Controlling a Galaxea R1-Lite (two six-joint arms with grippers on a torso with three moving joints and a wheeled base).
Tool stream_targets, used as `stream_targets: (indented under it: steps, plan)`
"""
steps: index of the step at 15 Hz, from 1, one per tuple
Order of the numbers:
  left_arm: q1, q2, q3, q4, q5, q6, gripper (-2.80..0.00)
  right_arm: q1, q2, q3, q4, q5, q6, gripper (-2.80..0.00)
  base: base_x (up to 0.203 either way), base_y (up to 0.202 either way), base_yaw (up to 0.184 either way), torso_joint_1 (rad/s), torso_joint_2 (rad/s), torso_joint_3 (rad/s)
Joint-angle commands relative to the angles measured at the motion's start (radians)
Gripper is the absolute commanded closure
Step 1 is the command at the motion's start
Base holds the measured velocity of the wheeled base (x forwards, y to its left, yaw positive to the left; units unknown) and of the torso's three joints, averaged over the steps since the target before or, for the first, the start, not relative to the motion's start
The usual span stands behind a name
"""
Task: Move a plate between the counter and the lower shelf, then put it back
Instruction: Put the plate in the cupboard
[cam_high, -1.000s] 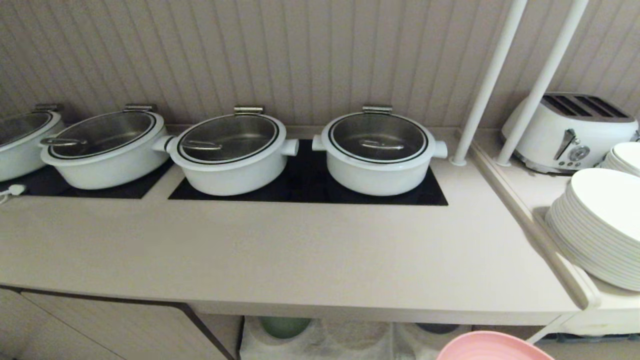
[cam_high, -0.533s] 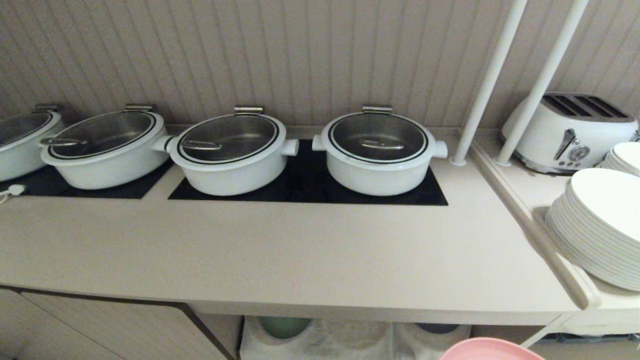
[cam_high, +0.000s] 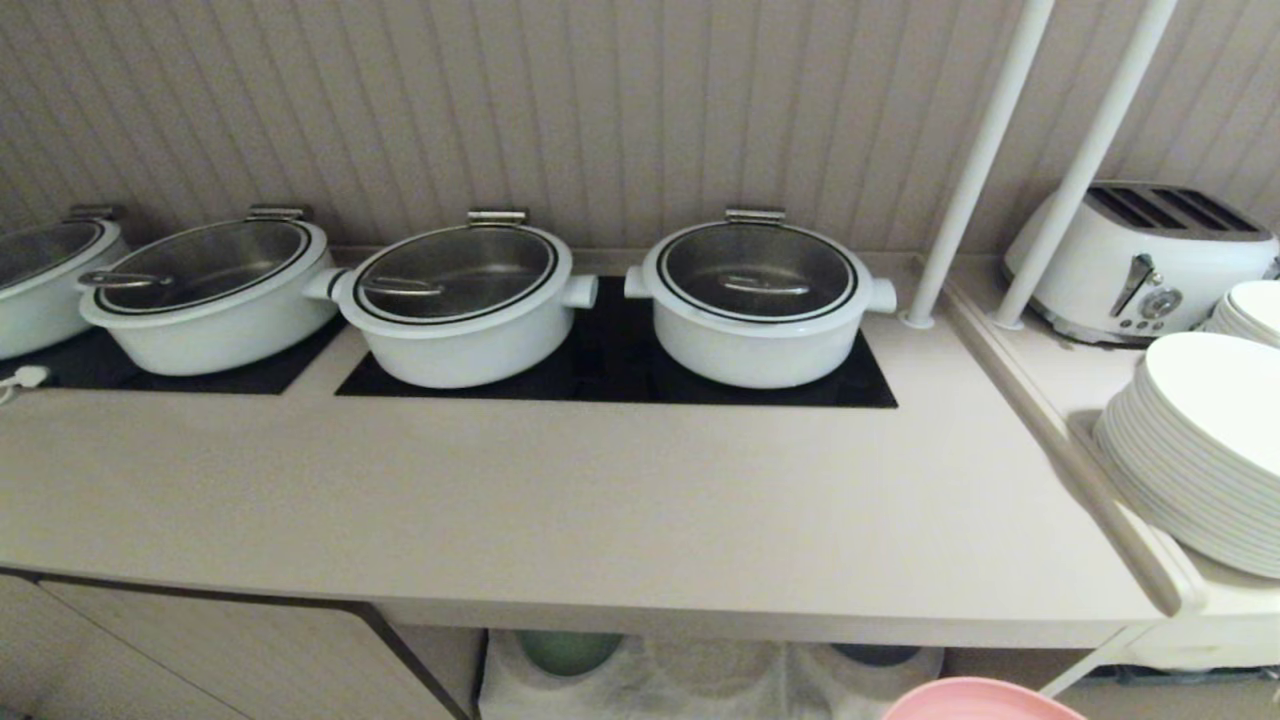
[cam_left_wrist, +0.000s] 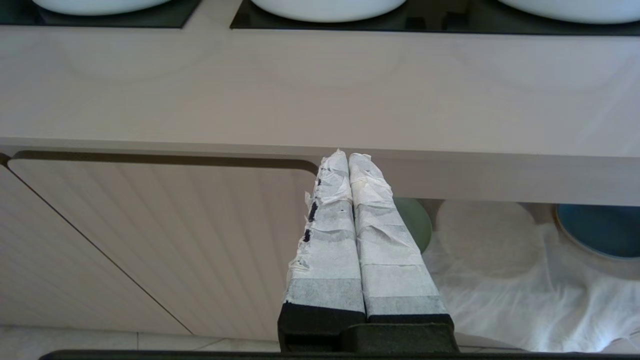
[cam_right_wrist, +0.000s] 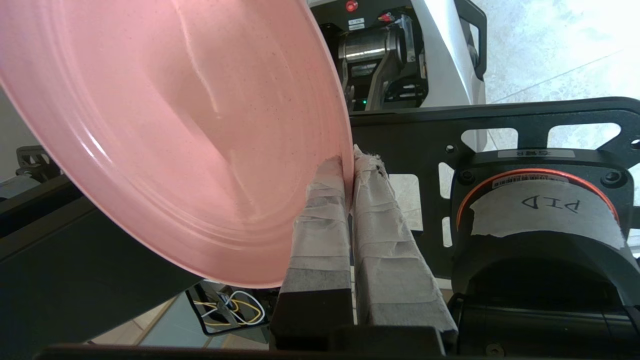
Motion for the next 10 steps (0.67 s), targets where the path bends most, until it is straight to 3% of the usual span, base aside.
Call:
stream_targets:
  steps: [1, 10]
  plan:
    - [0.000, 0.000, 0.000, 0.000, 0.000, -0.001, 0.00, 0.000, 0.000, -0.001, 0.003, 0.003, 0.003, 0.00, 0.000, 0.000, 0.000, -0.076, 0.16, 0.085]
    - [0.000, 0.000, 0.000, 0.000, 0.000, -0.001, 0.00, 0.000, -0.008, -0.002, 0.006, 0.004, 0.001, 0.00, 0.000, 0.000, 0.000, -0.097, 0.21, 0.106]
